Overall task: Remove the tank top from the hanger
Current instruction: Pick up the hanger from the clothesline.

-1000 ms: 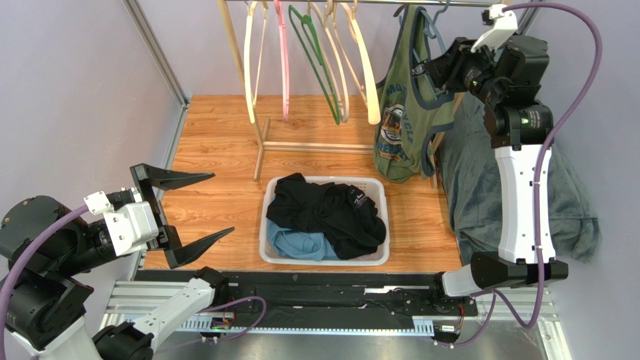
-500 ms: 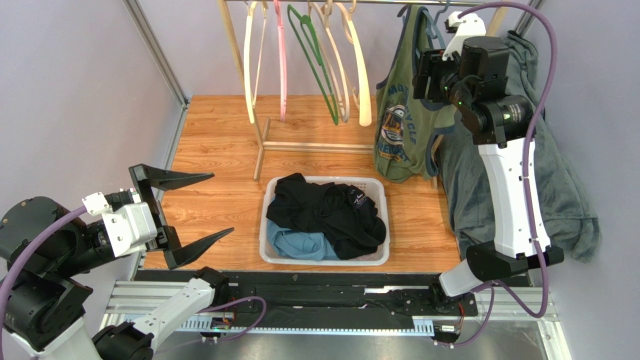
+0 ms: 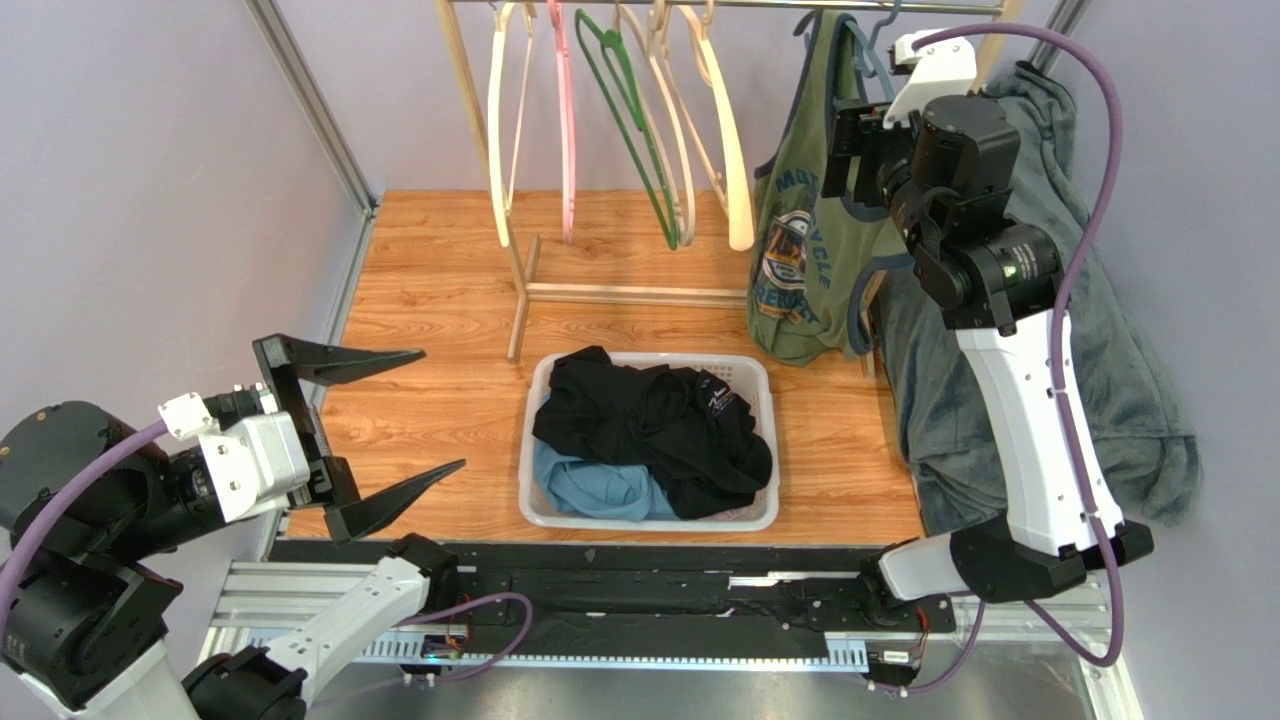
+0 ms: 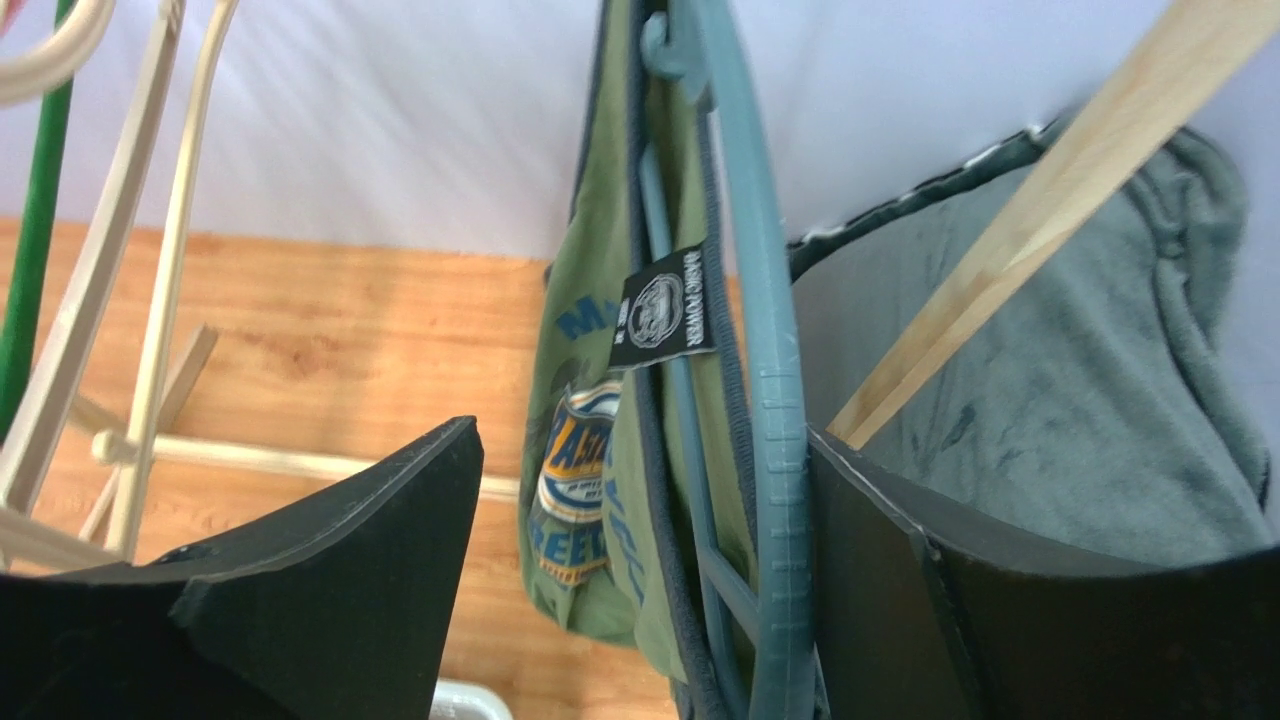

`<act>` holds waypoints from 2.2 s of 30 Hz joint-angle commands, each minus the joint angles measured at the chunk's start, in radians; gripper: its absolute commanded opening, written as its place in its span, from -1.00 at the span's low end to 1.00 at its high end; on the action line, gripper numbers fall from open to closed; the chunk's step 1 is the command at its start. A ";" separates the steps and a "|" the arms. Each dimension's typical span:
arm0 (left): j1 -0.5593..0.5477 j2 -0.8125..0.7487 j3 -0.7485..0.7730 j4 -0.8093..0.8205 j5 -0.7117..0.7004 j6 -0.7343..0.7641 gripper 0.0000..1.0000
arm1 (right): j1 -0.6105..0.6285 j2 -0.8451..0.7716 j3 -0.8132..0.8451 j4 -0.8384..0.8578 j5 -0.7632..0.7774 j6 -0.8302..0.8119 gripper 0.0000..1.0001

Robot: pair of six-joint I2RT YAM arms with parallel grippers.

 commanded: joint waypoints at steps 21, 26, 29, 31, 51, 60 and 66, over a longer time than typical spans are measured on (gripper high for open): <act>0.006 0.001 0.016 0.008 -0.001 -0.026 0.98 | -0.002 -0.021 -0.046 -0.061 0.231 -0.047 0.58; 0.008 0.007 0.021 0.011 0.001 -0.029 0.98 | 0.000 -0.010 -0.054 -0.081 0.202 -0.047 0.27; 0.008 0.012 0.027 0.010 0.001 -0.029 0.98 | -0.002 0.005 -0.037 -0.102 0.176 -0.044 0.04; 0.008 0.012 0.027 0.010 0.001 -0.031 0.98 | 0.000 0.028 -0.020 -0.125 0.165 -0.041 -0.15; 0.009 -0.005 -0.001 0.002 -0.016 -0.018 0.98 | -0.002 0.010 0.105 0.117 0.074 -0.066 -1.00; 0.009 -0.016 -0.005 0.001 -0.024 -0.012 0.99 | -0.003 -0.045 -0.029 0.160 0.073 -0.059 -1.00; 0.009 -0.016 0.004 -0.004 -0.028 -0.009 0.98 | -0.017 0.071 0.151 -0.030 0.058 -0.017 -1.00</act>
